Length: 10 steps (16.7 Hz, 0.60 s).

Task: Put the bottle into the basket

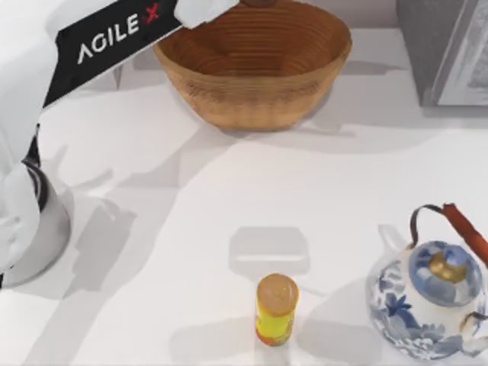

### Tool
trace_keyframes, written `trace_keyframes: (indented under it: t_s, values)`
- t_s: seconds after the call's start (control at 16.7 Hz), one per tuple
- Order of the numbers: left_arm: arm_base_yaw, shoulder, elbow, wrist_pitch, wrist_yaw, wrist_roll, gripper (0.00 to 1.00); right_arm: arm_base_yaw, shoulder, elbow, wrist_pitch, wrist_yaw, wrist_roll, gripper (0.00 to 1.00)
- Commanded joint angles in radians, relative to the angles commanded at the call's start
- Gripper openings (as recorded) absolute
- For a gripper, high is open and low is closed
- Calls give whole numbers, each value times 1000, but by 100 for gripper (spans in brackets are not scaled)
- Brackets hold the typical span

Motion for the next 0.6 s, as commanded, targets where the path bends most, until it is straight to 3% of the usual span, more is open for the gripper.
trace_keyframes:
  t_s: [0.24,0.6]
  values:
    - [0,0,0,0,0,0,98,0,0,0,0,0,0,100]
    - [0,0,0,0,0,0,100,0,0,0,0,0,0,100]
